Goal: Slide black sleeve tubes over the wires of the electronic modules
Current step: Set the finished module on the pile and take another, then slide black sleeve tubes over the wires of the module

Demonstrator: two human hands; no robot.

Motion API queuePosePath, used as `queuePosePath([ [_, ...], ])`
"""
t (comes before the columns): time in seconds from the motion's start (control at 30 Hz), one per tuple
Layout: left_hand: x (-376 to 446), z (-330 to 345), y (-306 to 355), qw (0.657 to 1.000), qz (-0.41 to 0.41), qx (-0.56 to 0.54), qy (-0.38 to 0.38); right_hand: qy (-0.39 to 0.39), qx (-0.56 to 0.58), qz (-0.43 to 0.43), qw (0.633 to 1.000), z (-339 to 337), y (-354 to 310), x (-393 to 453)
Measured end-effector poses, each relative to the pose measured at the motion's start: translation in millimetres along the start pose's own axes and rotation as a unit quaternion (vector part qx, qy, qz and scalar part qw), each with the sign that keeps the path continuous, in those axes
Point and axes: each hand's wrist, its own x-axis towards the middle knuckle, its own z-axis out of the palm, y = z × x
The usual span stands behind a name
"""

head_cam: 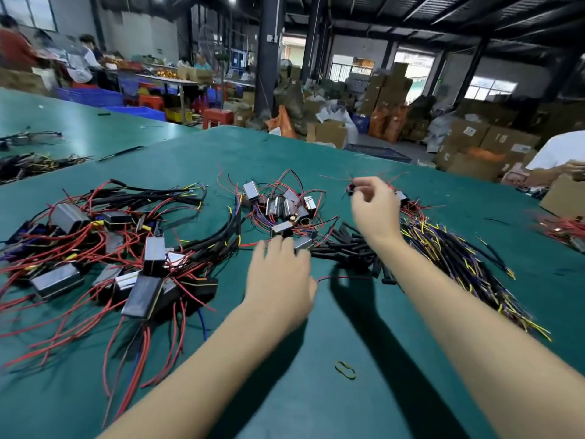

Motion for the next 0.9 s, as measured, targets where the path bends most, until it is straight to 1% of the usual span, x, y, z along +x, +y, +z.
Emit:
queuePosePath([
  [0.03,9,4,6,0.997,0.009,-0.073,0.018,0.000,-0.013,0.041,0.999,-9,10,4],
  [0.07,15,9,12,0.987,0.005,-0.153,0.040,-0.010,-0.024,0.080,0.996,-14,19,7],
  [0.13,23,19,18,0.948,-0.027,-0.301,0.098,-0.055,-0.012,0.146,0.988,-17,36,5],
  [0.2,25,30,16,0.907,-0.048,-0.393,0.144,-0.100,0.044,0.198,0.974,-10,45,2],
  [0.23,25,35,14,0.897,-0.045,-0.411,0.156,-0.114,0.079,0.220,0.966,-6,47,2],
  [0.3,24,42,9,0.888,-0.034,-0.422,0.178,-0.129,0.123,0.243,0.953,5,45,2],
  [0.37,25,43,8,0.882,-0.016,-0.423,0.206,-0.141,0.145,0.256,0.945,16,42,4],
  [0.43,26,43,9,0.879,0.000,-0.425,0.218,-0.160,0.165,0.267,0.936,27,38,5],
  [0.5,27,44,10,0.872,0.002,-0.433,0.229,-0.158,0.148,0.254,0.943,34,33,7],
  [0.53,27,44,10,0.867,-0.002,-0.437,0.240,-0.143,0.119,0.231,0.955,35,31,9],
  [0.6,28,44,8,0.857,-0.016,-0.439,0.268,-0.095,0.088,0.158,0.979,32,23,16],
  [0.67,28,44,6,0.848,-0.034,-0.438,0.297,-0.026,0.127,0.100,0.987,22,9,23],
  [0.73,29,44,5,0.834,-0.054,-0.447,0.319,0.058,0.219,0.078,0.971,6,-6,31],
  [0.8,30,44,4,0.819,-0.065,-0.457,0.340,0.110,0.285,0.056,0.951,-14,-19,36],
  [0.83,31,43,3,0.810,-0.071,-0.466,0.350,0.113,0.297,0.046,0.947,-25,-25,35],
  [0.9,32,40,2,0.778,-0.096,-0.507,0.358,0.082,0.301,0.027,0.950,-46,-34,31],
])
